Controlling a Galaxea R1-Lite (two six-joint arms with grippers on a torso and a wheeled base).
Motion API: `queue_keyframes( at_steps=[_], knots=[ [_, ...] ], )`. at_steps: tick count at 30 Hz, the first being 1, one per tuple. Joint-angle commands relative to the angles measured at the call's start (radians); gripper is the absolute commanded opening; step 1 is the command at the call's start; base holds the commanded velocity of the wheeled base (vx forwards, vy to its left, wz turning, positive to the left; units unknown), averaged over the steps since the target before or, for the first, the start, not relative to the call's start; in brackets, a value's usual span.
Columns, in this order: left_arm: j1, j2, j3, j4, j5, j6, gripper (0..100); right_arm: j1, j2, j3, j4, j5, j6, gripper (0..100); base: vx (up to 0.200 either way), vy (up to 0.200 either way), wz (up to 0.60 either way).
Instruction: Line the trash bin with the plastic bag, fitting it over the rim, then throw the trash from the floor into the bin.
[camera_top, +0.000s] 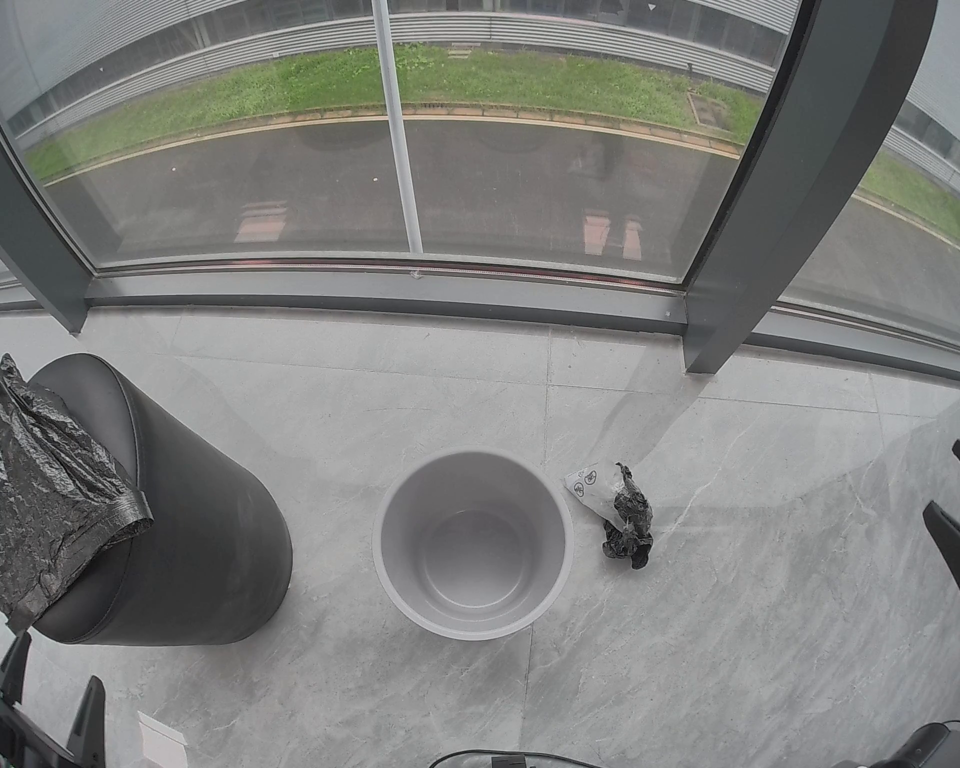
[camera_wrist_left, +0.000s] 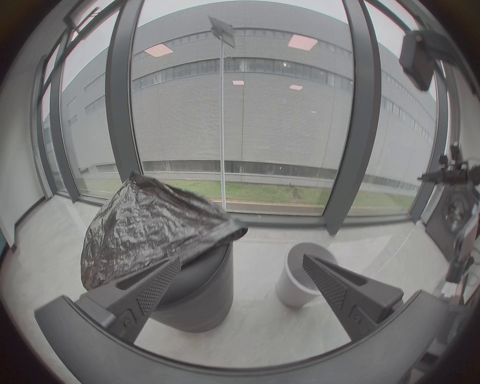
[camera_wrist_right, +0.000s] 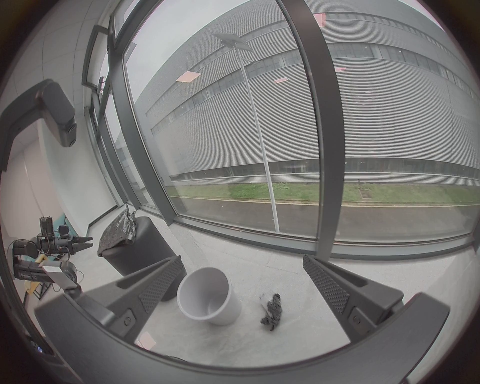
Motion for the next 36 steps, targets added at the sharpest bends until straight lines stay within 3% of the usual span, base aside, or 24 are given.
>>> queue_keyframes(
  at_steps=[1,5,11,16,26,29,36],
  knots=[
    [-0.041,0.267,-0.187,-0.027,-0.023,-0.055,100,0.111,0.277,-0.017,-0.213,0.012,0.043,100,0.000,0.000,0.00],
    [-0.050,0.313,-0.155,-0.021,-0.023,0.133,100,0.115,0.356,-0.015,-0.298,0.012,0.078,100,0.000,0.000,0.00],
    [-0.053,0.434,-0.180,-0.038,-0.021,0.359,100,0.115,0.430,-0.014,-0.316,0.012,0.080,100,0.000,0.000,0.00],
    [-0.053,0.457,-0.187,-0.062,-0.012,0.451,100,0.113,0.439,-0.005,-0.316,0.012,0.080,100,0.000,0.000,0.00],
    [-0.036,0.589,-0.189,-0.067,0.236,0.894,100,0.110,0.438,-0.006,-0.315,0.012,0.081,100,0.000,0.000,0.00],
    [-0.036,0.607,-0.197,-0.070,0.246,0.943,100,0.108,0.439,-0.006,-0.315,0.011,0.081,100,0.000,0.000,0.00],
    [-0.036,0.647,-0.192,-0.144,0.288,0.963,100,0.107,0.447,-0.011,-0.315,0.012,0.083,100,0.000,0.000,0.00]
  ],
)
